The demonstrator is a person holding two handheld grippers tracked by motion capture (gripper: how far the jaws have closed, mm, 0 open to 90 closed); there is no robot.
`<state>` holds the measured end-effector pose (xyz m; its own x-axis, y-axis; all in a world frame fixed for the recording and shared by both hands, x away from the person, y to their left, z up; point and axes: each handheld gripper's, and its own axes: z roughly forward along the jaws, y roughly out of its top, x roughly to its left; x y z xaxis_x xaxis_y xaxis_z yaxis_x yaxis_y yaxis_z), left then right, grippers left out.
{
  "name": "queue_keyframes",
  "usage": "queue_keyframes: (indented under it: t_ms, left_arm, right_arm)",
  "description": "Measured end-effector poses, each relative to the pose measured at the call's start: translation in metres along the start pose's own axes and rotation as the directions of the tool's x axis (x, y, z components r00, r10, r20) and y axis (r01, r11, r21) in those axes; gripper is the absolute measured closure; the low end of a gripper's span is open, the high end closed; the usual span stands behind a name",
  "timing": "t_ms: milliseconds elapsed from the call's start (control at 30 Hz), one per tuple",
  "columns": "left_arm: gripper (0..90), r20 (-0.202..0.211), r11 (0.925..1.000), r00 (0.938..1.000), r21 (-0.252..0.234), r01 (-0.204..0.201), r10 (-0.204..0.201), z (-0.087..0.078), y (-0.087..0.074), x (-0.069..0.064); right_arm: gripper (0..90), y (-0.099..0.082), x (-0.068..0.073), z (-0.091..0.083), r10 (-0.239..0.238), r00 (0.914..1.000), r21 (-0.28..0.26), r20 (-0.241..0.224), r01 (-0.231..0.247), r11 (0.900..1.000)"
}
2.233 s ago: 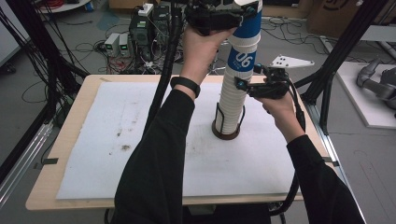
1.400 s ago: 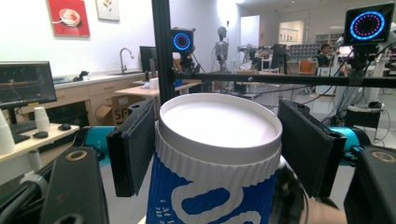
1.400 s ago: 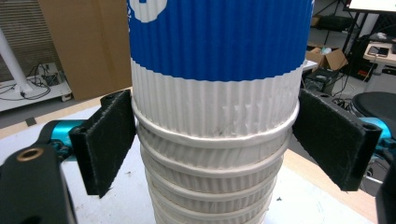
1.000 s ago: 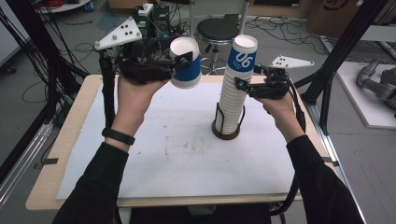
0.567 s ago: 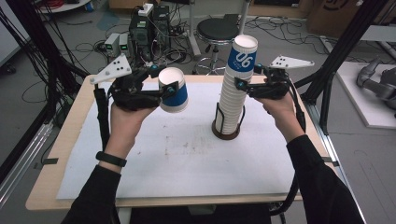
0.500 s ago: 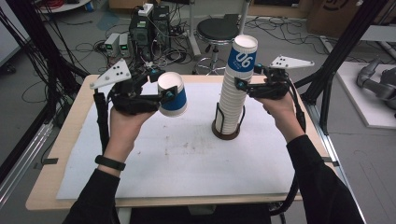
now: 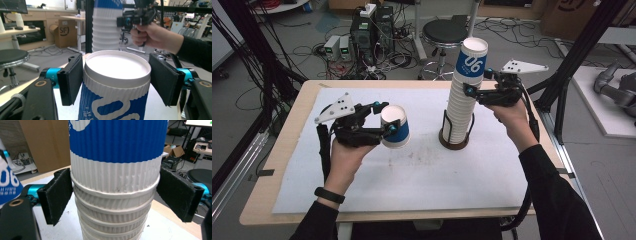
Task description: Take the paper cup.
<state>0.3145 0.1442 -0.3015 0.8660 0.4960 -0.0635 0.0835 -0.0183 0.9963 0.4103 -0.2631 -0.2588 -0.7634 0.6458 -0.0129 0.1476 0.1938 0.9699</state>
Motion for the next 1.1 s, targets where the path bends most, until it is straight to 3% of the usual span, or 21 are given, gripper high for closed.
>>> queue_keyframes:
  t_ms: [500,767,1100]
  left_arm:
    - [29.9,0.009,0.9995,0.9996,0.015,0.028,-0.028,0.001,-0.036,-0.004]
    - [29.8,0.011,0.9993,0.9995,0.024,0.029,-0.029,0.001,-0.04,-0.003]
    - [29.8,0.018,0.9987,0.9994,0.042,0.028,-0.029,0.002,-0.045,-0.003]
  right_arm:
    - [14.0,0.0,0.0,0.0,-0.004,1.0,-0.001,-0.001,0.004,1.0]
    - [13.8,0.0,0.0,-0.003,0.007,1.0,-0.001,-0.005,-0.007,1.0]
    - [13.9,0.0,0.003,-0.021,-0.01,0.9998,0.006,0.017,0.01,0.9999]
